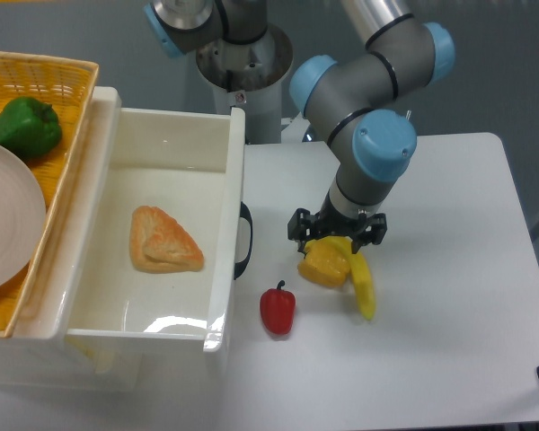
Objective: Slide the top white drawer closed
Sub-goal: 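Lower the gripper and move it toward the open drawer's front face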
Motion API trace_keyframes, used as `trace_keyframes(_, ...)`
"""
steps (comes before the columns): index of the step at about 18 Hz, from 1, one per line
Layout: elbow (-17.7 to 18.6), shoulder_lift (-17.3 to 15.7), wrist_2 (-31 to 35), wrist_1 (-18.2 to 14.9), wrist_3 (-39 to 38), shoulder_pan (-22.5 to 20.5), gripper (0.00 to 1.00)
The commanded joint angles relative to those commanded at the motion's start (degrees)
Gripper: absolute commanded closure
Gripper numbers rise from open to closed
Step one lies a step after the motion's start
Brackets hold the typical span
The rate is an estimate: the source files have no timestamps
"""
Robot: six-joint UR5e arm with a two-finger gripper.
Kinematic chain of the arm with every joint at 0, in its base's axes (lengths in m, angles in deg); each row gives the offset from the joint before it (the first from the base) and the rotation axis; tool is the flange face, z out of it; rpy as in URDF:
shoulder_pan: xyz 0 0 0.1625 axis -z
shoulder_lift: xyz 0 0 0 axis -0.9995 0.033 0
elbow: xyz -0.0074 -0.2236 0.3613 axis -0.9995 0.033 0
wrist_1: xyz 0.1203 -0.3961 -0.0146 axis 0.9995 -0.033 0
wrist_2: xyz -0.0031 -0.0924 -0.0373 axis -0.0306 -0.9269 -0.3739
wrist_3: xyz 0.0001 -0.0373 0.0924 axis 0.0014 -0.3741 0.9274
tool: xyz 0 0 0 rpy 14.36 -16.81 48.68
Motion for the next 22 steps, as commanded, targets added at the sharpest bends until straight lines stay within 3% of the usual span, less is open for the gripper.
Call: trace_keyframes(22, -1.58, 1.67, -2.99, 0.09, 0.09, 2.73, 0.0)
